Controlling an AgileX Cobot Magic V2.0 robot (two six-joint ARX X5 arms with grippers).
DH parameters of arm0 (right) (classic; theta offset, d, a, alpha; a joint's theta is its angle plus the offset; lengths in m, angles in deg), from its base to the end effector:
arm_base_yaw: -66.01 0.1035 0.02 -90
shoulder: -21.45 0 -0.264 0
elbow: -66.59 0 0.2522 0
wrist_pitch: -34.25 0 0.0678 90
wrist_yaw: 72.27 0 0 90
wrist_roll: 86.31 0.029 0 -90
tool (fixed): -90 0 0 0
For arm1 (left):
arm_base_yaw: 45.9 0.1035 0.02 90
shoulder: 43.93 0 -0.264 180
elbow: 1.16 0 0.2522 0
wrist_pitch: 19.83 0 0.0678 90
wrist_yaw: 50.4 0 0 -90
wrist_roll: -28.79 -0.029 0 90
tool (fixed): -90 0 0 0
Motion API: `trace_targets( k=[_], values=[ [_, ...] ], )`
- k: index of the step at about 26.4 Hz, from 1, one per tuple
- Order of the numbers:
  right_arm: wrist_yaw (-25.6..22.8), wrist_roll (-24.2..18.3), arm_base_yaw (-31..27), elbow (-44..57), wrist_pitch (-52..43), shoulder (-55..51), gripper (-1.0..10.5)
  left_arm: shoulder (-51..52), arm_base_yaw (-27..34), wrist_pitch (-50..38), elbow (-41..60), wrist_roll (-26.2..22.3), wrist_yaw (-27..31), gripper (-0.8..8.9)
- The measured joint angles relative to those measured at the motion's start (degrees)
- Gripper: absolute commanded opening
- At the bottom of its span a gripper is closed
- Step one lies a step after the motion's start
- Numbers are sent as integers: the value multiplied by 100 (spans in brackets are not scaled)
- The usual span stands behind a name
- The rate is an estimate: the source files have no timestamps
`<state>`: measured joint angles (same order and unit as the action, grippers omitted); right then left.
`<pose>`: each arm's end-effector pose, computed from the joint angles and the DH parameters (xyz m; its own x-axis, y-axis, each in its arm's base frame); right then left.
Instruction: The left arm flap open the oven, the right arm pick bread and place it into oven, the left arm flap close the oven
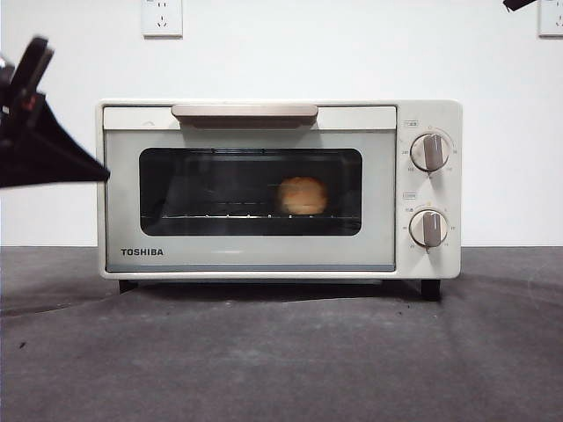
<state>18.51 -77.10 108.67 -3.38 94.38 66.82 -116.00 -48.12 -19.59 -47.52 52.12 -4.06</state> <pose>0.1046 0.0969 0.3401 0.5892 0.5614 -0.5811 -0.6085 0.7815 0.1381 0.2448 -0.0295 0.2064 0.6233 -0.7151 -0.3166 0.4222 0.6484 -0.6335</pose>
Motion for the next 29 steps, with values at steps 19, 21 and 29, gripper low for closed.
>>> trace_targets(
  k=[19,21,29],
  values=[
    [-219,4,0,0,-433,120,432,2199,-994,4813,-2129,-1687,1978,16],
    [-223,4,0,0,-433,140,432,2271,-1064,5202,-2288,-1810,1978,16],
    [-229,4,0,0,-468,166,431,2549,-1134,5794,-2509,-1939,1985,16]
  ],
)
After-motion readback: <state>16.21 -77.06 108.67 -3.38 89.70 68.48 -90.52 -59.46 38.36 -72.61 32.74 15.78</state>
